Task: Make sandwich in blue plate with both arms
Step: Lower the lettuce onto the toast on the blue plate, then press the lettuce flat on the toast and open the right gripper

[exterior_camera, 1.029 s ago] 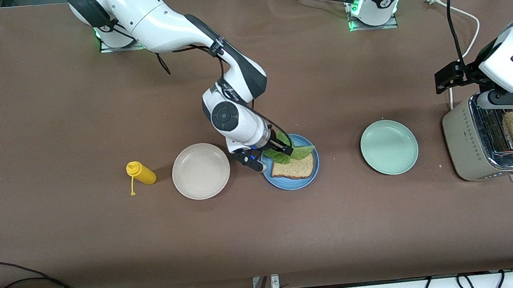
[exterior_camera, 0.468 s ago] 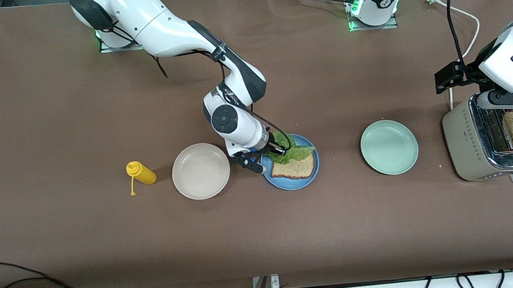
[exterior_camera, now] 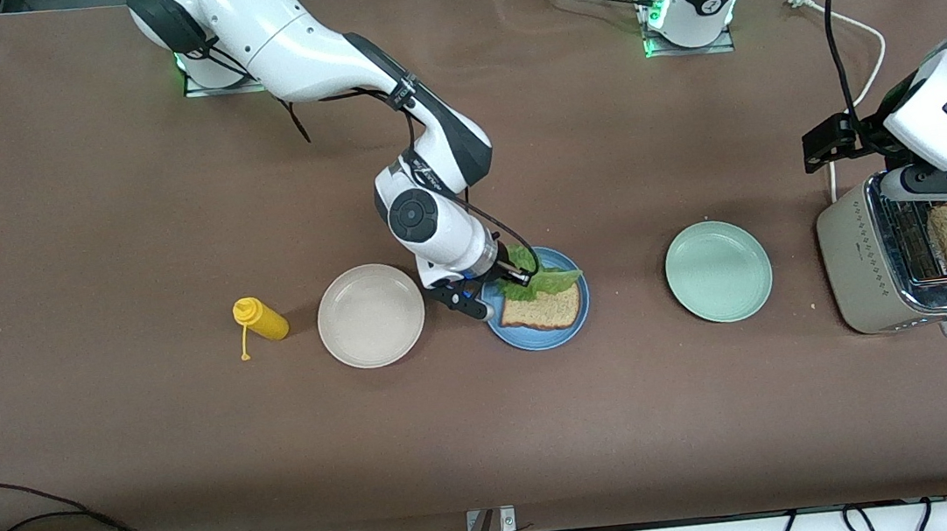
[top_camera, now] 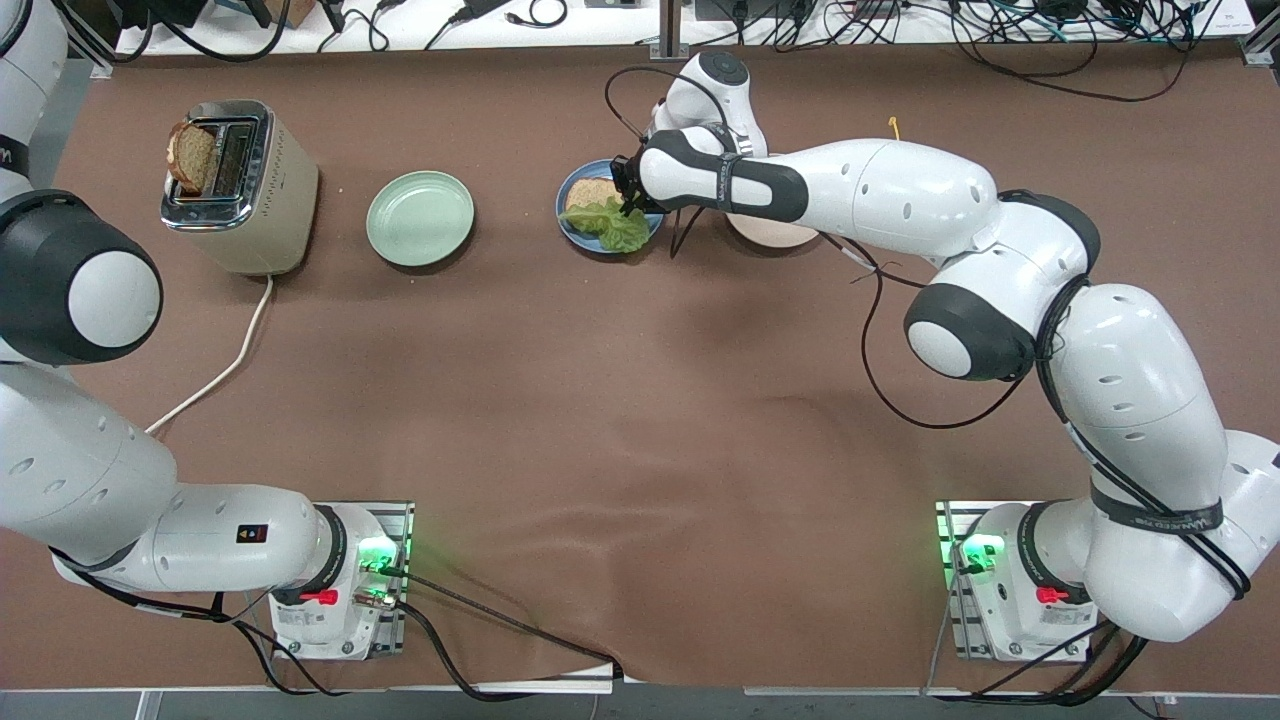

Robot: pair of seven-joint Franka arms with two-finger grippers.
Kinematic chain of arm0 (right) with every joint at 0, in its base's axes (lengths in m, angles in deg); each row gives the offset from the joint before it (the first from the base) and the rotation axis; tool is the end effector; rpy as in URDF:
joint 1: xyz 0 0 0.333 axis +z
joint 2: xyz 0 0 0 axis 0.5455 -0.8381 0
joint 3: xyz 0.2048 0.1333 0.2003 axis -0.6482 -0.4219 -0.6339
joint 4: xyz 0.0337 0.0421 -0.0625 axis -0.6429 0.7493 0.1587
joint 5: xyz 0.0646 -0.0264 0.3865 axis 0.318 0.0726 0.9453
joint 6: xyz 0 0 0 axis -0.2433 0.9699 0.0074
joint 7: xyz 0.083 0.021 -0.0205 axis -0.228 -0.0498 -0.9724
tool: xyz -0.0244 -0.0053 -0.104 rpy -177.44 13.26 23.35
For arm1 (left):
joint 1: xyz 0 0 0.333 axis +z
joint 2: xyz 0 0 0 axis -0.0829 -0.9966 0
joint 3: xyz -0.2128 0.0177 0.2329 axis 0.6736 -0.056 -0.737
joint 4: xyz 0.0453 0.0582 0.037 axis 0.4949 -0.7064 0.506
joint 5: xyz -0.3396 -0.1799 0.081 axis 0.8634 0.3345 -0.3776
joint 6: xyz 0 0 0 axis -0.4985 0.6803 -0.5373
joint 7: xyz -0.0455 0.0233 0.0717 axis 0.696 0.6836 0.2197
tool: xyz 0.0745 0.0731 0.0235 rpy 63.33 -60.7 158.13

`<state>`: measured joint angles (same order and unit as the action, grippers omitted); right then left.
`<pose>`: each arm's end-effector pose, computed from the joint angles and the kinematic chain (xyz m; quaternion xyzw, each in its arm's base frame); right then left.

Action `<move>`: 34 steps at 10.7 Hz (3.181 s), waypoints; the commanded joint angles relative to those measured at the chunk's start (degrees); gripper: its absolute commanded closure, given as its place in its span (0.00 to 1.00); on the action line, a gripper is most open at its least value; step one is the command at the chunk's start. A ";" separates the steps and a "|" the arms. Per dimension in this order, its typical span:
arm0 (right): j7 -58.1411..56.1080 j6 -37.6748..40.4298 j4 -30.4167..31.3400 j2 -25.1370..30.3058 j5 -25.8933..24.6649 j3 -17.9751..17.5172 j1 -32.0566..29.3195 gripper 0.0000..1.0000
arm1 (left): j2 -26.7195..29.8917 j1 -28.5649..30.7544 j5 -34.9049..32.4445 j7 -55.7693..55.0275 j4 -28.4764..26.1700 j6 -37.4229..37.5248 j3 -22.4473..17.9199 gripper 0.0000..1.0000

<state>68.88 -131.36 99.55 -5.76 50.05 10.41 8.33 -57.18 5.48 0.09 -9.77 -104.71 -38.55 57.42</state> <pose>0.5806 0.5337 0.2198 -0.9412 0.2734 0.0476 0.1929 0.6093 -0.0693 0.6082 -0.9976 0.0419 0.0540 0.0050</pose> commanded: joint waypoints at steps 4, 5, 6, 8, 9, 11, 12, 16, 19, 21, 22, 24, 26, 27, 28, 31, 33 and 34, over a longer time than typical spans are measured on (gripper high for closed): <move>-3.35 -0.11 -1.57 1.41 1.86 2.92 -0.78 1.00 | 0.33 -0.02 -0.83 -0.10 0.61 0.97 0.20 0.00; -4.05 -0.55 -1.49 1.06 1.86 2.92 -0.87 1.00 | 0.33 0.07 -0.83 -0.10 0.61 0.97 0.20 0.00; -4.06 -1.77 -1.41 0.45 1.86 2.84 -0.78 1.00 | 0.33 0.07 -0.83 -0.10 0.61 0.97 0.11 0.00; -3.80 -5.28 -1.32 -1.05 1.95 2.75 -0.43 1.00 | 0.33 -0.02 -0.83 -0.10 0.61 0.97 0.11 0.00; -3.36 -5.91 -1.41 -1.05 1.95 2.66 0.09 1.00 | 0.33 -0.02 -0.83 -0.10 0.61 0.97 0.20 0.00; -0.65 -5.91 -1.67 -0.62 3.17 2.40 0.88 1.00 | 0.33 0.07 -0.83 -0.10 0.61 0.97 0.20 0.00; 0.68 -5.83 -1.84 -0.35 3.26 2.13 1.24 1.00 | 0.33 -0.02 -0.83 -0.10 0.61 0.97 0.11 0.00; 4.01 -5.39 -3.25 -0.26 3.26 1.43 1.68 1.00 | 0.33 0.07 -0.83 -0.10 0.61 0.97 0.11 0.00; 2.37 -5.82 -3.08 -0.78 3.18 1.52 1.42 1.00 | 0.33 0.07 -0.83 -0.10 0.61 0.97 0.20 0.00; 0.70 -5.91 -2.73 -1.66 3.09 1.52 1.33 1.00 | 0.33 -0.02 -0.83 -0.10 0.61 0.97 0.11 0.00; 0.51 -6.09 -2.72 -2.02 3.09 1.52 1.24 1.00 | 0.33 -0.02 -0.83 0.08 0.61 0.97 0.20 0.00; -0.27 -8.36 -2.72 -2.81 3.09 1.52 1.41 0.72 | 0.33 0.07 -0.83 0.17 0.61 0.97 0.11 0.00; -4.30 -7.33 -2.81 -2.38 0.99 1.78 1.51 0.00 | 0.33 -0.02 -0.92 0.26 0.61 0.97 0.11 0.00; -5.71 -4.88 -2.99 -2.28 0.89 2.04 1.24 0.00 | 0.33 0.07 -0.83 0.34 0.61 0.97 0.11 0.00; -7.90 -2.07 -3.08 -1.76 0.80 2.65 1.24 0.00 | 0.33 -0.02 -0.92 0.34 0.61 0.97 0.11 0.00; -12.47 5.67 -3.16 0.79 0.80 4.41 0.98 0.00 | 0.33 0.07 -0.83 0.34 0.61 0.97 0.11 0.00; -17.48 10.94 -2.64 3.68 0.80 4.86 -0.77 0.00 | 0.33 0.07 -0.92 0.34 0.61 0.97 0.11 0.00; -21.07 13.57 -0.55 6.48 0.63 4.94 -2.09 0.00 | 0.33 0.07 -0.83 0.34 0.61 0.97 0.11 0.00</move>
<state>54.28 -123.75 96.34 -4.46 51.54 15.41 8.76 -57.18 5.48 0.09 -9.76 -104.71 -38.55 57.42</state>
